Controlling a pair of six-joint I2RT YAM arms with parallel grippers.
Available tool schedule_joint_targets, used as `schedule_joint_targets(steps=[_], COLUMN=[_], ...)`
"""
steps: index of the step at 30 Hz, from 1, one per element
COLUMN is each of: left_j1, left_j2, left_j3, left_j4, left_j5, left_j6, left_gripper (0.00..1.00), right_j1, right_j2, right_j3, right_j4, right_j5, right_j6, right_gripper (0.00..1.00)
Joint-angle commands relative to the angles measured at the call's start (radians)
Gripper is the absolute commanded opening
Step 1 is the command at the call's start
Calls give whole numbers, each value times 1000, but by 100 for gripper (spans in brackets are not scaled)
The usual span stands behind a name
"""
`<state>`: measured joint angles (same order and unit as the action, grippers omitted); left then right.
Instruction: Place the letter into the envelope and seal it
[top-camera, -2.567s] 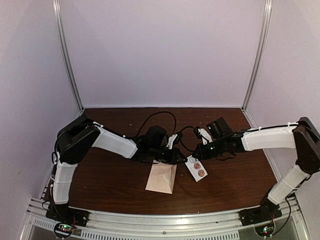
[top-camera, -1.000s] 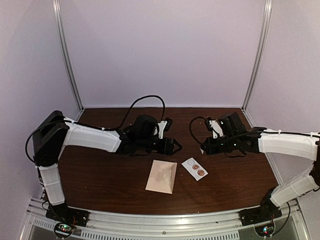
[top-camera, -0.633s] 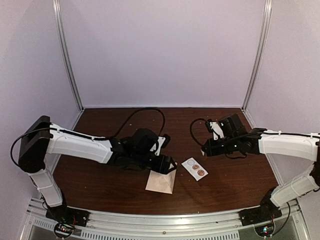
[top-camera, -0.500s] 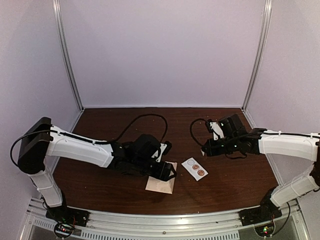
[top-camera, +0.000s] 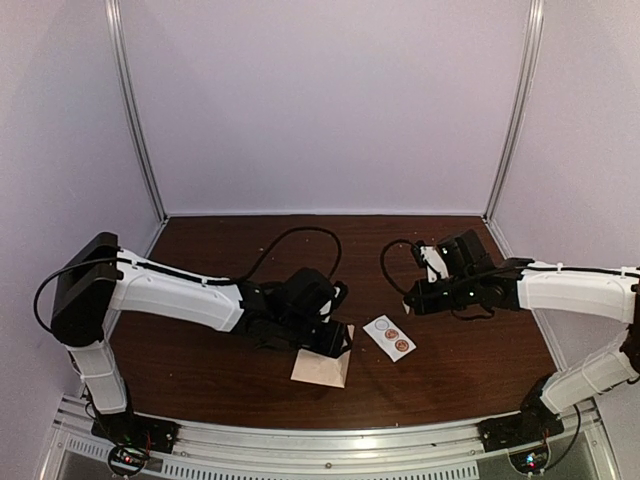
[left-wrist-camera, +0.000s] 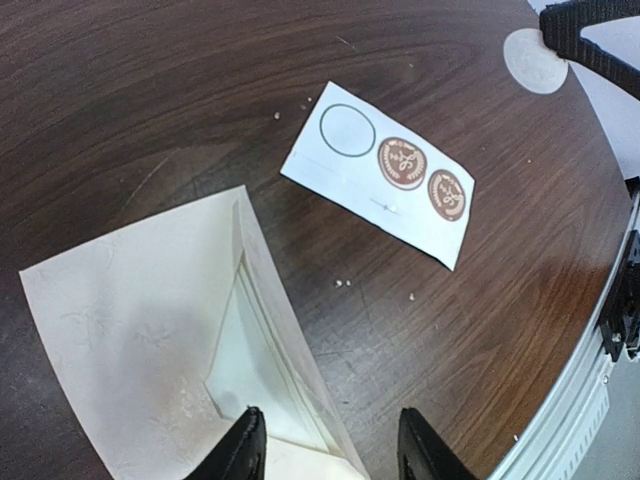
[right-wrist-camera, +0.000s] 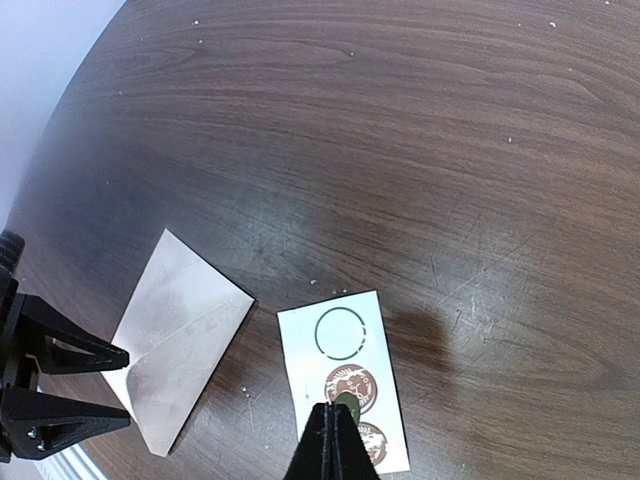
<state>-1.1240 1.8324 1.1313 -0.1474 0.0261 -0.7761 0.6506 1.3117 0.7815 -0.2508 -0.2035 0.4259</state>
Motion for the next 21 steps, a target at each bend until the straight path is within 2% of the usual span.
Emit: schedule_joint_targets(steps=[1, 3, 7, 17, 21], left_j1=[-12, -13, -13, -13, -13], left_j2=[27, 40, 58, 59, 59], left_j3=[59, 71, 91, 103, 90], left_j4=[-37, -46, -55, -83, -83], left_j5=[-69, -78, -79, -90, -82], left_j6=[24, 25, 26, 32, 27], left_gripper=[44, 41, 26, 3, 0], right_j1=[2, 2, 3, 2, 3], right_j2=[-18, -14, -10, -9, -14], right_j3=[-10, -8, -7, -9, -11], right_j4=[2, 2, 5, 4, 3], right_j5=[21, 19, 21, 25, 26], right_j6=[3, 2, -1, -3, -3], right_gripper=[0, 0, 0, 0, 0])
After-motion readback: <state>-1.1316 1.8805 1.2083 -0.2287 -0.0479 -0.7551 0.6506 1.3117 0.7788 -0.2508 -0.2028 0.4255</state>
